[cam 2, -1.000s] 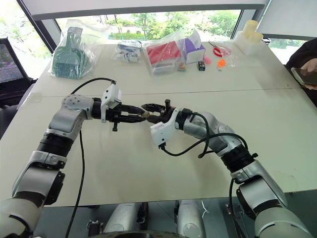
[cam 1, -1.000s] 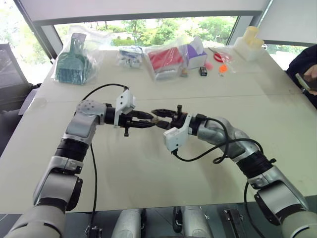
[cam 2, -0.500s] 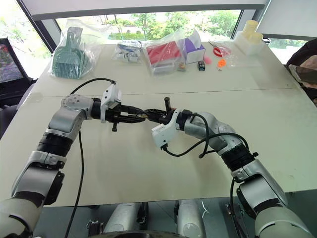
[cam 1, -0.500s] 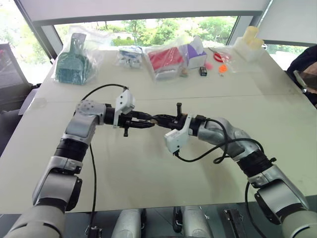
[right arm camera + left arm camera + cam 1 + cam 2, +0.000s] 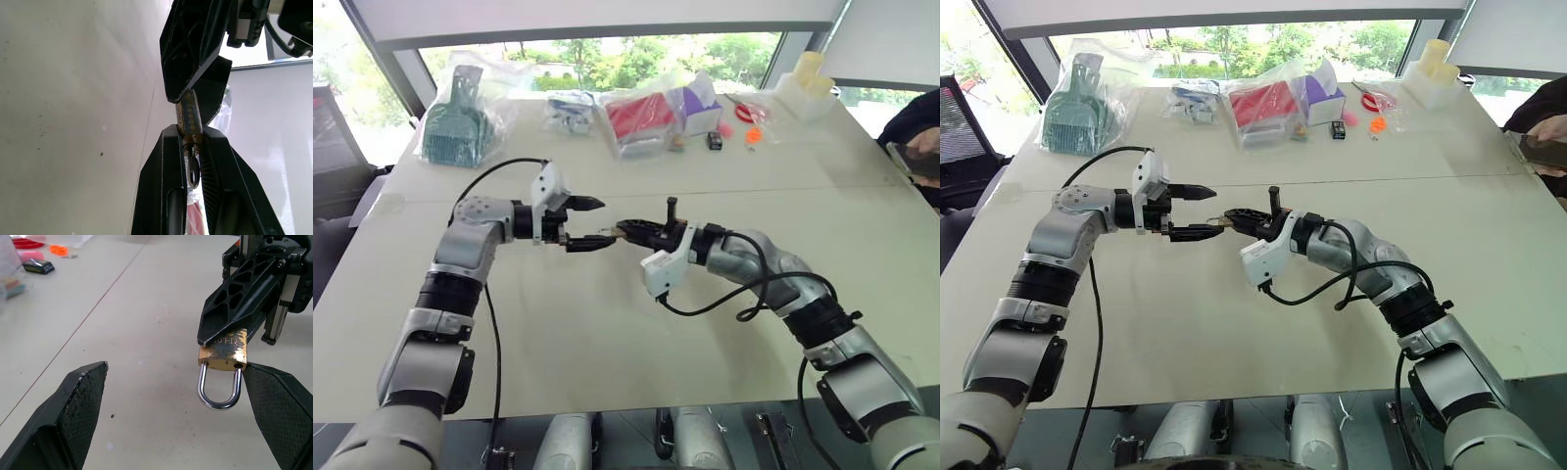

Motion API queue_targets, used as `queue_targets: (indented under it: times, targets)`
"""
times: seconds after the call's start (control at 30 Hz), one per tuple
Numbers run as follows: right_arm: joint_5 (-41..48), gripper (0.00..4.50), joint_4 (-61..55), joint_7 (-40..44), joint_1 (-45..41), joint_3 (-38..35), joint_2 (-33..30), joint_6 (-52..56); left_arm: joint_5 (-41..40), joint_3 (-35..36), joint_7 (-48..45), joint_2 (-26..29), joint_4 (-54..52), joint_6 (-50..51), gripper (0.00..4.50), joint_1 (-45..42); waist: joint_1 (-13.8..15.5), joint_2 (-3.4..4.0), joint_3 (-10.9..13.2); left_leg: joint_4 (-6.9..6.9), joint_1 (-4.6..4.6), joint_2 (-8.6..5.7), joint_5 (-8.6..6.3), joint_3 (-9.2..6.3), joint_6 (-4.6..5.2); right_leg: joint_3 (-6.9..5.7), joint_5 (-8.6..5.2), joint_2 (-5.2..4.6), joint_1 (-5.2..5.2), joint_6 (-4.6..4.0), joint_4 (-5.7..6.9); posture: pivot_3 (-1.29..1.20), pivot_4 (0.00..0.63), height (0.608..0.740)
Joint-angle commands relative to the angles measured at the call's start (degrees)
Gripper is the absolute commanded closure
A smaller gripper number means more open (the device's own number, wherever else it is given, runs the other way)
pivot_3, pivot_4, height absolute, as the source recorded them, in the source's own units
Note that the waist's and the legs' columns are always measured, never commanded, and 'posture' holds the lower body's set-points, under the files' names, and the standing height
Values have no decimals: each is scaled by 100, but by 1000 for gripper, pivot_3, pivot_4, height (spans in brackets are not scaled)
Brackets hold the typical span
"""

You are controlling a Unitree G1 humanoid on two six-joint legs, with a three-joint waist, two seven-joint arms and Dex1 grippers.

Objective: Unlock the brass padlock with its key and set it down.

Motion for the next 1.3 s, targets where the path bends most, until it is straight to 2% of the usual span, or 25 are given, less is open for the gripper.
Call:
queue_targets:
  times: [0.03, 0.1, 0.17, 0.37, 0.63, 0.97, 1.17, 1.3]
  targets:
    - [8, 4500, 33, -12, -48, -42, -10, -75, -467, 545, 190, 122, -547, 304, 266, 1, -1, -1, 0, 0, 0, 0, 0, 0, 0, 1, 0, 0, 0, 0, 0, 0, 150, 740]
    - [15, 4500, 40, -12, -54, -35, -3, -73, -600, 590, 157, 184, -759, 494, 853, 129, -4, 0, 1, 0, 0, 0, 1, -2, -1, 1, 0, 0, 0, 0, 0, 0, 150, 740]
    - [16, 4500, 60, -13, -62, -27, 8, -79, -666, 604, 161, 247, -951, 608, 1671, 239, -7, 0, 1, 0, 1, 0, 1, -1, -1, 1, 0, 0, 0, 0, 1, 0, 150, 740]
    - [33, 4500, 81, 1, -55, -17, 18, -92, -742, 607, 198, 331, -1234, 750, 4474, 360, 0, 0, 1, 0, 1, 0, 2, -1, -3, 1, 0, 0, 0, 0, 1, 0, 150, 740]
    - [43, 4500, 86, 1, -80, -35, 40, -65, -636, 286, 137, 236, -1315, 699, 4474, 569, -5, 0, 1, 0, 2, 0, 2, 0, -3, 2, 0, 0, 0, 0, 1, 0, 150, 740]
    - [69, 4500, 21, 19, -86, -66, 55, 5, -127, -111, 127, 76, -709, 61, 4474, 599, -2, 0, 0, 0, 2, 0, 2, 1, -3, 2, 0, 0, 0, -1, 1, 0, 150, 740]
    - [109, 4500, -37, 42, -83, -75, 80, 28, 86, 7, 462, -157, -101, -401, 4474, 369, 12, -1, 0, 0, 2, 0, 2, 1, -3, 2, 0, 0, 0, -1, 1, 0, 150, 740]
    - [114, 4500, -60, 61, -61, -70, 110, 38, -45, 144, 529, -257, 39, -308, 4474, 256, -1, -1, 0, 0, 2, -1, 2, 1, -3, 2, 0, 0, 1, 0, 1, 0, 150, 740]
